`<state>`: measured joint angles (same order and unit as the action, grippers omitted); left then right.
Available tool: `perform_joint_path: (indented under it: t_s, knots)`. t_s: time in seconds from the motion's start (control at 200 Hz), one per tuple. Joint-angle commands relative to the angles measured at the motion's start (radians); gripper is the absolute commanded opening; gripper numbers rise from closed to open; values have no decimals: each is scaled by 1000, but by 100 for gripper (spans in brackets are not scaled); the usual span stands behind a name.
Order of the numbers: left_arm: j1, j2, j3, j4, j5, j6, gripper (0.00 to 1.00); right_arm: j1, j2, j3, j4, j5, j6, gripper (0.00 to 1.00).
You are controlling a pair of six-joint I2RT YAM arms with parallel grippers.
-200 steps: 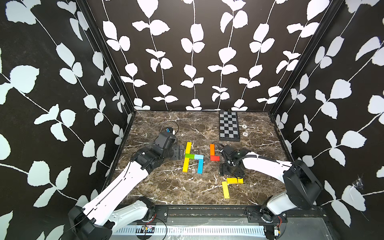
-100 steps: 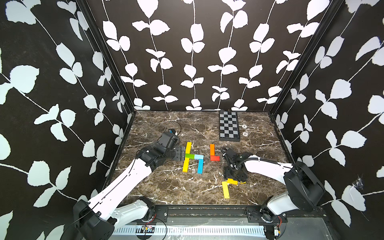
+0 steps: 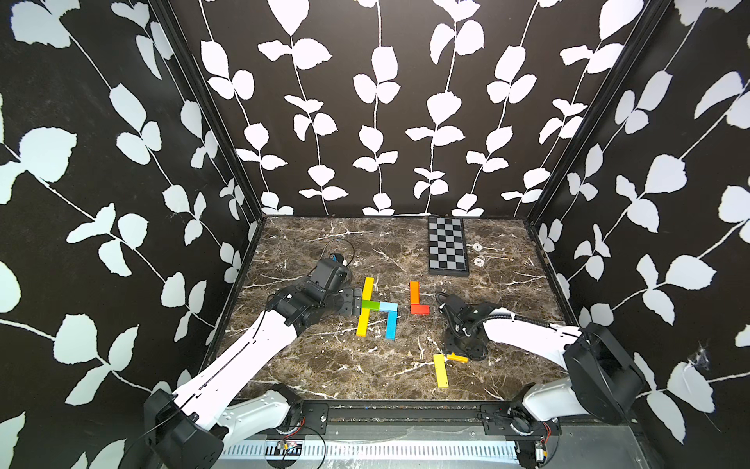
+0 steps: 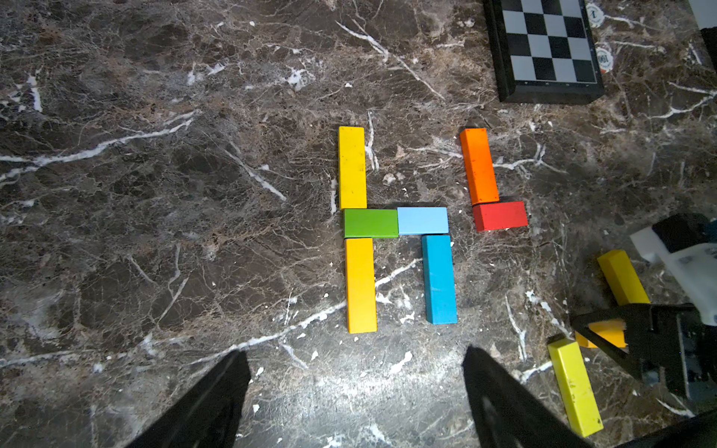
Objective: Assemble the letter h with building blocks
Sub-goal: Pick up the building block from the center of the board, then place the building block at the center of the board.
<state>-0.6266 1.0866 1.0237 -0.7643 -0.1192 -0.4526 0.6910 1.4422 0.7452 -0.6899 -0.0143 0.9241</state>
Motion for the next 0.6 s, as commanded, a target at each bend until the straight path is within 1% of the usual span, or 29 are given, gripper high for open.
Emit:
perform_joint_path:
  t_s: [0.0, 0.175, 0.19, 0.265, 0.4, 0.54, 0.595]
  knots:
    - [5, 4, -15, 3, -18, -6, 88, -17, 25, 96, -16, 21, -37, 50]
    - [5, -1, -15, -4, -29, -11, 88, -85, 149, 263, 16, 5, -159, 51]
    - [6, -2, -16, -5, -29, -10, 88, -92, 182, 276, 16, 5, -168, 51]
    - [7, -7, -17, -11, -37, -8, 88, -123, 251, 331, 29, 12, -218, 51]
    - [8, -8, -24, -12, -46, -5, 88, -160, 348, 401, 57, -8, -273, 51]
    - [10, 1, -30, -7, -45, -6, 88, -190, 398, 430, 65, -2, -296, 51]
    - [11, 4, -31, -4, -46, -9, 88, -197, 408, 434, 68, -12, -302, 54]
